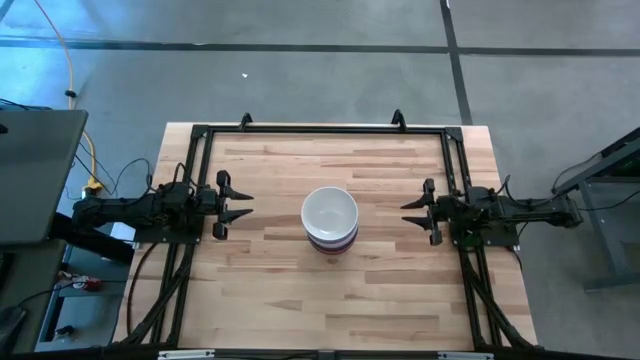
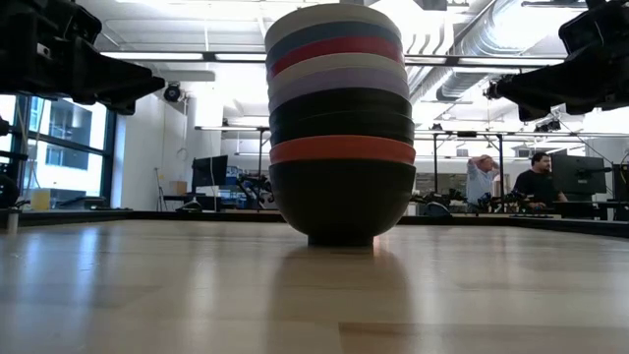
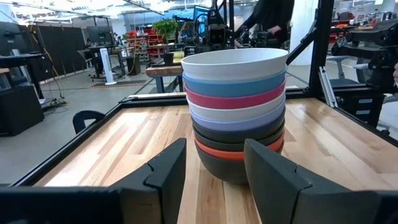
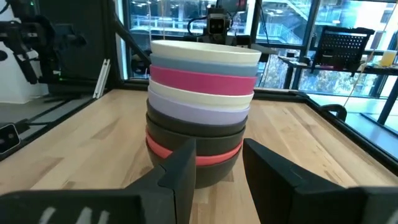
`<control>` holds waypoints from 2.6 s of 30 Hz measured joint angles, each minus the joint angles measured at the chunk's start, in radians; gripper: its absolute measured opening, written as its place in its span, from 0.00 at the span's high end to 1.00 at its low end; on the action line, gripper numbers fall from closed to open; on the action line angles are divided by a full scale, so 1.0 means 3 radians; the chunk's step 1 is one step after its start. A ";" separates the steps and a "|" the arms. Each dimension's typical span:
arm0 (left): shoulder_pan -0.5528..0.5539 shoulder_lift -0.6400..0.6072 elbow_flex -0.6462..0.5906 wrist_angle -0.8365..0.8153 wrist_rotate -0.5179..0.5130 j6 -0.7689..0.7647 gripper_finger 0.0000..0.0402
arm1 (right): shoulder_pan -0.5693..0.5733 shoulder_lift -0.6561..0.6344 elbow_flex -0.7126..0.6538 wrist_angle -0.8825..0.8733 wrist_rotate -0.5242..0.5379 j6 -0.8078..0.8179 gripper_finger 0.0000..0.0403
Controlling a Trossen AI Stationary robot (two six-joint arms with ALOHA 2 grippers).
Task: Nest bowls inside each other
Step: Return to Home Position
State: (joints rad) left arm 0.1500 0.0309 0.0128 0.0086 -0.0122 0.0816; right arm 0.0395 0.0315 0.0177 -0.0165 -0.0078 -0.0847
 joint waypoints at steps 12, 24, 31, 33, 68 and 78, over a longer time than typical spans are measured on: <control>0.0000 0.0001 0.0000 0.0000 -0.0001 0.0000 0.63 | 0.0001 0.0000 0.0006 -0.0008 -0.0014 -0.0150 0.69; 0.0000 0.0001 0.0000 0.0000 0.0001 0.0001 0.63 | 0.0000 0.0005 0.0011 -0.0008 0.0051 -0.0062 0.69; 0.0001 0.0001 0.0000 0.0000 0.0001 0.0000 0.63 | 0.0000 0.0005 0.0011 -0.0008 0.0050 -0.0007 0.69; 0.0001 0.0001 0.0000 0.0000 0.0001 0.0001 0.63 | 0.0000 0.0005 0.0011 -0.0008 0.0050 0.0002 0.69; 0.0001 0.0001 0.0000 0.0000 0.0001 0.0001 0.63 | 0.0000 0.0005 0.0013 -0.0007 0.0050 -0.0002 0.69; 0.0001 0.0001 0.0000 0.0000 0.0000 0.0001 0.63 | 0.0000 0.0005 0.0013 -0.0006 0.0050 -0.0002 0.69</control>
State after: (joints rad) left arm 0.1501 0.0311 0.0128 0.0085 -0.0121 0.0818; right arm 0.0395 0.0330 0.0216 -0.0181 0.0072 -0.0853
